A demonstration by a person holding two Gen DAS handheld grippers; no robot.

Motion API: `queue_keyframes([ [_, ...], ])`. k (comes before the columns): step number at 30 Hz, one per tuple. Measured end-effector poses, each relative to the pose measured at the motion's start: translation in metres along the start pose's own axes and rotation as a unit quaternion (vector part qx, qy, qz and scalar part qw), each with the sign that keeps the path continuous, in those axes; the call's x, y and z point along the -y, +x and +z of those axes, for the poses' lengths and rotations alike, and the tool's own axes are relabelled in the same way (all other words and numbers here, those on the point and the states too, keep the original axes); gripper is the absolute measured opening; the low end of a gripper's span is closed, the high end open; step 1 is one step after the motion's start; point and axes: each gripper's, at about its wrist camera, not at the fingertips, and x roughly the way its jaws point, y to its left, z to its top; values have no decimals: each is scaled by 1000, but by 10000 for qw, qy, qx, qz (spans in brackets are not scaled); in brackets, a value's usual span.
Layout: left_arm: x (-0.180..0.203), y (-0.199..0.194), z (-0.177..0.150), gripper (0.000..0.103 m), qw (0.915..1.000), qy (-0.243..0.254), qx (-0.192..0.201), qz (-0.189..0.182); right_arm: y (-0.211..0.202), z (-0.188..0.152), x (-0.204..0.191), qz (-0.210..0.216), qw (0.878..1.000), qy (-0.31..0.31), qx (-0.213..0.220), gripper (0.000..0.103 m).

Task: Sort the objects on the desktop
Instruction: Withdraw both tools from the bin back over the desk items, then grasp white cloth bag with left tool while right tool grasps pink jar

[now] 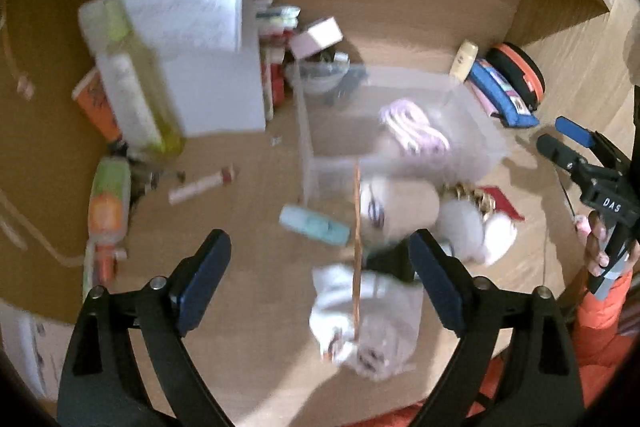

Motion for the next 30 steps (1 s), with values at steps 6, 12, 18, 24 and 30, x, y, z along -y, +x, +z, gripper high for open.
queue_keyframes([
  [6,-1,9,-45,92,9996,-97,-252,113,-10,-33,0,-57,9997,93,-204,94],
  [12,12,23,-81,92,9982,-170,-534,-226,-9,-65,-12,-102,9990,-62,-425,94],
  [18,36,45,-107,92,9962,119,-780,-375,-6,-94,-28,54,9978,-154,-641,94],
  [24,49,61,-111,97,9969,304,-731,25,20,-109,-40,388,9939,-49,-1030,94],
  [30,51,72,-100,97,9983,206,-540,71,39,-107,-40,429,9927,74,-1123,94],
])
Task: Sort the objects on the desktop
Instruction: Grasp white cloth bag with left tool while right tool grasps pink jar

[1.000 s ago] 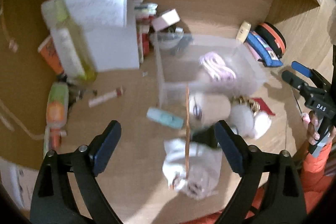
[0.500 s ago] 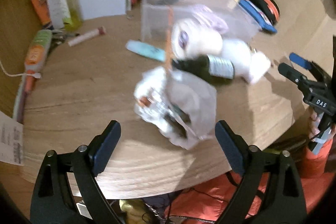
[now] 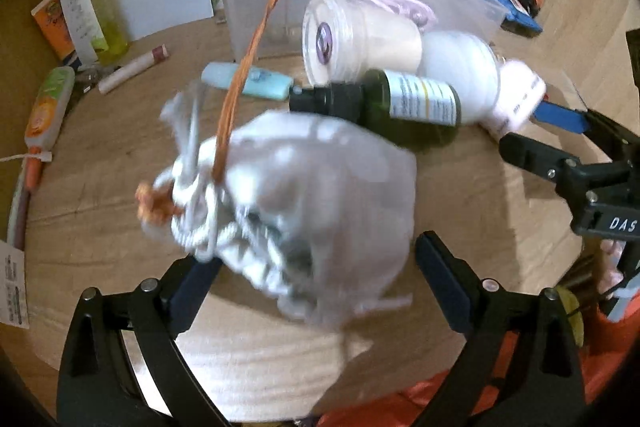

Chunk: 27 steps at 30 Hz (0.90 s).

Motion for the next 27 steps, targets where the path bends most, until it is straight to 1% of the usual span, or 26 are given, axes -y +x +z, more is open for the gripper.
queue_keyframes([
  [2,-2,3,4,97,9999,-85,69,-89,2,4,1,-64,10000,11,42,93],
  [5,-6,4,9,97,9994,-239,239,-120,4,11,2,-71,9999,39,99,92],
  [6,-6,4,10,95,9991,-283,290,-141,4,12,3,-60,9999,58,117,87],
  [7,-8,3,10,86,9987,-328,364,-131,5,13,3,-8,9999,60,125,84],
  [8,-9,1,9,71,9985,-345,412,-74,5,14,2,14,9999,50,121,74],
  [9,-12,-1,8,66,9984,-371,427,-89,6,14,1,12,9999,35,115,62],
  [11,-17,-8,6,51,9977,-472,452,-182,7,15,1,-1,9999,14,108,60],
  [13,-23,-18,7,44,9971,-536,519,-157,7,16,2,-49,9999,23,126,60],
  [16,-32,-30,10,43,9959,-595,657,-188,0,16,4,-62,9997,37,247,60],
  [20,-37,-41,23,42,9952,-561,790,-128,-13,18,4,15,9991,30,415,60],
  [24,-41,-50,41,42,9940,-540,872,-370,-31,22,3,214,9980,18,594,60],
  [27,-42,-54,63,43,9928,-515,951,-516,-44,28,2,297,9965,-3,777,60],
])
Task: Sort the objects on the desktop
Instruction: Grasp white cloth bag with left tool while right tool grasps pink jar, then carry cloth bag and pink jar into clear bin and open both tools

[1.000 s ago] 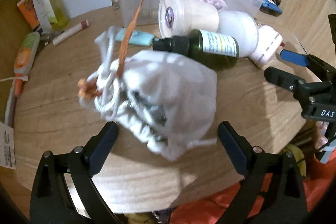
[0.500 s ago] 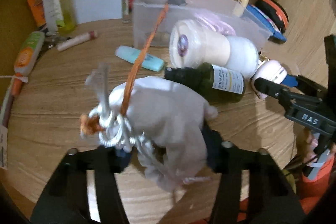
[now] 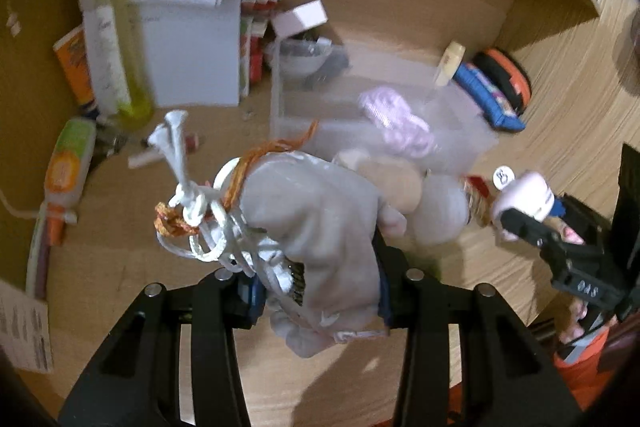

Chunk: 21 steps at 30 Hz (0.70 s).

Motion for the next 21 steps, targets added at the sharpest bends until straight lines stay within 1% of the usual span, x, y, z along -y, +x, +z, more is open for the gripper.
queue_keyframes([
  [2,2,1,13,42,10000,-41,60,-14,-6,7,-1,-42,9999,2,158,60],
  [7,3,9,46,42,9995,-94,-113,-268,-12,29,2,-7,9992,49,405,60],
  [10,7,19,63,42,9997,-41,-165,-170,-9,41,5,-134,9987,7,500,60],
  [12,8,25,72,42,9996,-72,-214,-167,-7,49,7,-204,9984,-6,525,60],
  [15,11,35,87,42,9993,-75,-272,-264,4,62,11,-335,9981,-44,507,60],
  [21,23,56,112,42,9993,40,-288,-253,31,85,26,-485,9983,12,308,60],
])
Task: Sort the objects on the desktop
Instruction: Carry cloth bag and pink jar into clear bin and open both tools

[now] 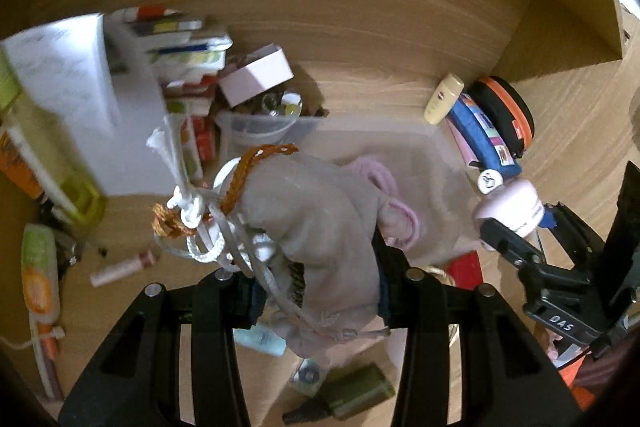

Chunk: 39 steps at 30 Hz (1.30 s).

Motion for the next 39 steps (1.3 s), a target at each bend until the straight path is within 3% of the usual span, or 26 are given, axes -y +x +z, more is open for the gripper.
queue_keyframes([
  [8,0,27,24,42,9999,63,-128,15,38,18,5,-195,9995,-119,-226,60],
  [20,-8,79,6,42,9932,457,-1034,276,82,14,8,-131,9974,-122,-697,60],
  [27,1,85,4,44,9900,758,-1085,484,93,7,6,-101,9957,-194,-904,60],
  [30,6,89,3,50,9879,868,-1136,600,93,6,3,-172,9955,-263,-897,61],
  [35,4,90,4,50,9885,706,-1178,637,96,4,-2,-211,9940,-362,-1012,61],
  [37,1,86,4,50,9895,580,-1202,551,98,4,-3,-204,9929,-342,-1117,62],
  [39,-1,79,3,50,9905,526,-1167,509,96,5,-2,-207,9924,-317,-1171,74],
])
